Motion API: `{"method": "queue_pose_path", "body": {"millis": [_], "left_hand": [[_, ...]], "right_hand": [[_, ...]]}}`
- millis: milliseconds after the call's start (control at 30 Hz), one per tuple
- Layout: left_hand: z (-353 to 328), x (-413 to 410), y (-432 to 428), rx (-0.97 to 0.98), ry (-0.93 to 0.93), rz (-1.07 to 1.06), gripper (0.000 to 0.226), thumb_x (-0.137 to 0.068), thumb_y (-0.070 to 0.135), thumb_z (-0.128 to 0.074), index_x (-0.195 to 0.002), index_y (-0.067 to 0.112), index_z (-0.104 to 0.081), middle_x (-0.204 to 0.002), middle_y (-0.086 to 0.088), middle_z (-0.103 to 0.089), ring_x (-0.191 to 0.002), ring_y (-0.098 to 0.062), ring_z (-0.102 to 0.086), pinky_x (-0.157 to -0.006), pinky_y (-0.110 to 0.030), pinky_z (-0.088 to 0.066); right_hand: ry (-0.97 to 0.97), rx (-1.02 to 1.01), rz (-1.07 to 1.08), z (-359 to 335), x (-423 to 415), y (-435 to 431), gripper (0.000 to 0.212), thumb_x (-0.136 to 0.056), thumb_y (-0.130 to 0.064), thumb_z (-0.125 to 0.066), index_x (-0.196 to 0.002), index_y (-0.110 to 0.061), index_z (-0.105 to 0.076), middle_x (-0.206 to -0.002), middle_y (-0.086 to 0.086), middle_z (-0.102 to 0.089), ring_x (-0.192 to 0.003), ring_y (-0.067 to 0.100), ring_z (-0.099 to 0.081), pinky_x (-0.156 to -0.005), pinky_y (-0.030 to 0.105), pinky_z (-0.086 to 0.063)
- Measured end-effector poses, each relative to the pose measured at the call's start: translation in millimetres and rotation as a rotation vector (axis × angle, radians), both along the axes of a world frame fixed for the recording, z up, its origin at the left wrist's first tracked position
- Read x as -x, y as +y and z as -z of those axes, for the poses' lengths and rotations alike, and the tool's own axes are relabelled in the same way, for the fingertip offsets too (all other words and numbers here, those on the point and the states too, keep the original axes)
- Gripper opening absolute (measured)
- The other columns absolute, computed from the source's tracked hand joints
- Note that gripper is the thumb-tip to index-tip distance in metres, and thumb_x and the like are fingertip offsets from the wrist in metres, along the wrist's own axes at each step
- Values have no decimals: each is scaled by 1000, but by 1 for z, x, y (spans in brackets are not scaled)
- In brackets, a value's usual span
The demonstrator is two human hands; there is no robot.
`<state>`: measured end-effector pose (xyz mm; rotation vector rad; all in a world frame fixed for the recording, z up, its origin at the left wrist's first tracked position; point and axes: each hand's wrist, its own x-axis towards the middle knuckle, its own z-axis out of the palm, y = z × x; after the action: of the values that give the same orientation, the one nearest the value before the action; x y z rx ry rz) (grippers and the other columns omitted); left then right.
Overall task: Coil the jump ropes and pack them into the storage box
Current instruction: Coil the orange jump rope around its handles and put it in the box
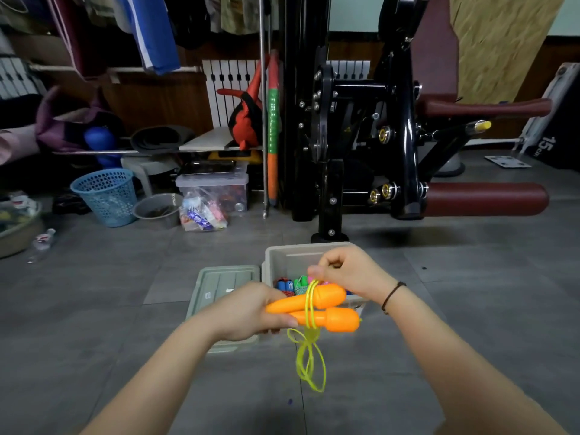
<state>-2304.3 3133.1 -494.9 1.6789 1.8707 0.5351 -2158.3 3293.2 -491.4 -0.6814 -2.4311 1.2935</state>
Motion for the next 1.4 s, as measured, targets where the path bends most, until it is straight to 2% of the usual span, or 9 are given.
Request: {"method": "queue_pose_path", "body": {"millis": [233, 400, 567, 800, 967, 1100, 1200, 1300, 1400], "left_hand": [[-6, 13, -12, 30, -99, -61, 21, -85, 32, -68, -69, 23, -59, -60, 10, -63, -53, -7, -52, -51, -17, -41], [-12, 4, -16, -141, -524, -132, 12, -88, 15, -65, -80, 6, -62, -64, 1, -62, -55, -8, -54, -57, -19, -45], [-8, 1, -16, -434, -690, -343, 17, -85, 22, -64, -84, 5, -63, -65, 0, -64, -61, -10, -58, -63, -21, -49], [1, -10, -3, -582, -792, -761, 23, -93, 30, -54, -87, 12, -66, -73, 3, -65, -69, -13, -58, -73, -33, -49], [-11, -19, -1, -575, -1314, -664, 36, -94, 38, -42, -90, 7, -60, -100, -8, -71, -97, -28, -68, -89, -45, -50], [-12, -20, 0, -603, -1164, -695, 34, -92, 34, -47, -90, 4, -62, -76, -1, -69, -77, -20, -68, -81, -40, -55], [-15, -20, 1, -628, -1110, -712, 34, -93, 35, -47, -88, 5, -62, -72, -3, -60, -61, -14, -59, -76, -37, -53], [-18, -18, 0, -646, -1088, -676, 38, -86, 41, -50, -89, 5, -62, -73, -4, -52, -58, -13, -47, -61, -29, -43], [-22, -20, -2, -643, -996, -648, 42, -87, 44, -52, -89, 4, -63, -66, -3, -49, -60, -14, -44, -58, -27, -40]], "right_hand": [[94, 178, -126, -6, 5, -3, 9, -88, -15, -63, -80, -18, -67, -68, 10, -54, -57, 13, -46, -51, 17, -39], [89, 345, -37, -2, 9, -9, 51, -90, 3, -49, -47, -22, -60, -42, -9, -49, -40, 6, -42, -42, 18, -33], [96, 446, -150, 4, 18, -23, 33, -102, -21, -36, -76, -15, -57, -52, -5, -34, -41, 6, -26, -40, 16, -21], [37, 395, -232, 12, 27, -44, 29, -102, -19, -33, -84, -13, -54, -58, 1, -50, -40, 8, -42, -40, 21, -39], [-52, 311, -276, 20, 26, -41, 27, -103, -17, -31, -82, -12, -49, -59, 6, -55, -47, 12, -55, -52, 24, -50], [-105, 36, -275, 29, 25, -33, 26, -102, -21, -34, -82, -18, -50, -68, -6, -64, -68, -2, -59, -78, 14, -43], [-176, -111, -283, 37, 21, -30, 25, -102, -22, -33, -85, -18, -51, -79, -11, -64, -74, -13, -53, -75, -1, -31], [-204, -199, -305, 47, 19, -30, 26, -102, -25, -31, -93, -19, -54, -84, -19, -54, -78, -9, -47, -71, 3, -32], [-248, -361, -235, 62, 22, -22, 23, -102, -25, -30, -98, -18, -51, -96, -5, -53, -88, 12, -47, -77, 24, -37]]}}
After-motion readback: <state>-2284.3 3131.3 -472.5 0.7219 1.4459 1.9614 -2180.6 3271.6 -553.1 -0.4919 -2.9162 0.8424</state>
